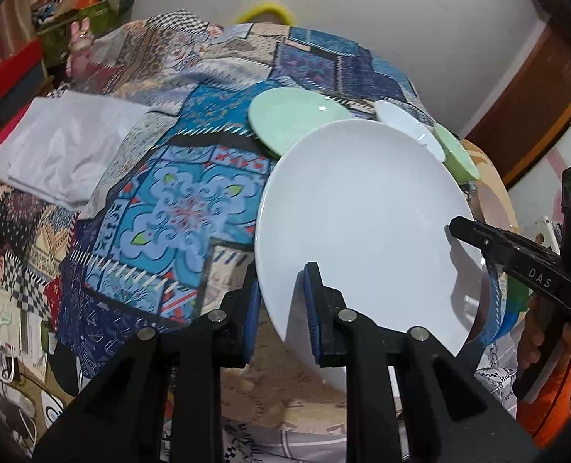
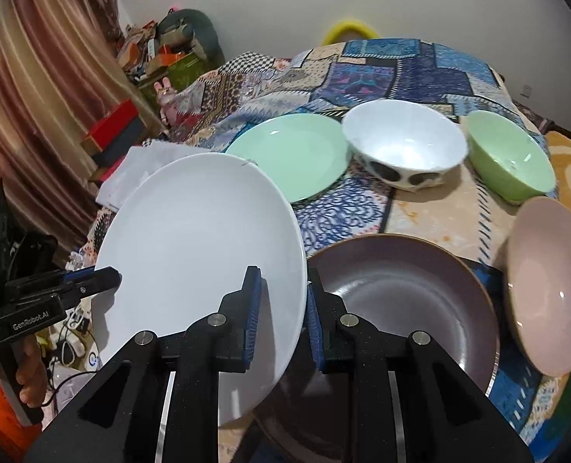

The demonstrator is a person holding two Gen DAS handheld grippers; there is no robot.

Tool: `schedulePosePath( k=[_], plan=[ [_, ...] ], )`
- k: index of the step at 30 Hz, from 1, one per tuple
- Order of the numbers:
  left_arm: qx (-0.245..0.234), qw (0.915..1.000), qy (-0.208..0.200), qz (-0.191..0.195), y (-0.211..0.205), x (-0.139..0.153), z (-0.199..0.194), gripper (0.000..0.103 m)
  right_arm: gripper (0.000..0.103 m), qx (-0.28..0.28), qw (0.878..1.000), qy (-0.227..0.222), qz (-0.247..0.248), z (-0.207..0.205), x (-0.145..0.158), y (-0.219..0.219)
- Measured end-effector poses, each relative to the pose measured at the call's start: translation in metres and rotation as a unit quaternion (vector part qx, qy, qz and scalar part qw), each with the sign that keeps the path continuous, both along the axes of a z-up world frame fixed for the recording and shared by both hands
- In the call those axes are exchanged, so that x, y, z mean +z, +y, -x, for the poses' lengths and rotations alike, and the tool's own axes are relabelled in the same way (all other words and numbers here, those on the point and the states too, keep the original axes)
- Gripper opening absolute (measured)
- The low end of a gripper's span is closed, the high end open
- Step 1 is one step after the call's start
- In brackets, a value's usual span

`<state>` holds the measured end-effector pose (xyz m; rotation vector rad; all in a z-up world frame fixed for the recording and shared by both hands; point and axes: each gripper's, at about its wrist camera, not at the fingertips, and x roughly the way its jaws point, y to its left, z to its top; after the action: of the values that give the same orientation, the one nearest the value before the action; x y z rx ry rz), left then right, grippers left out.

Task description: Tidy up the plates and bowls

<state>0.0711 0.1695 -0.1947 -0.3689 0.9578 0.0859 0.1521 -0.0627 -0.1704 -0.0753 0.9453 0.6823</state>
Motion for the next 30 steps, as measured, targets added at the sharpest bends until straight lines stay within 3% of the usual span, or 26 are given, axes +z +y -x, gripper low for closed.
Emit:
schedulePosePath(
  k=[13,30],
  plan=[
    [-0.044,0.9990,-0.001,-0.014,-0.047,0.006,-0.026,0.020,0.021,-0.039,0.999,-0.006,0.004,0.002,0.004,-0.050],
    [-0.094,0.9947,0.028,-0.029,-0.096,-0.017,-0.061,0.022,0.021,-0.081,0.996,0.024,0.011,-0.003,-0.019,-0.095]
  ],
)
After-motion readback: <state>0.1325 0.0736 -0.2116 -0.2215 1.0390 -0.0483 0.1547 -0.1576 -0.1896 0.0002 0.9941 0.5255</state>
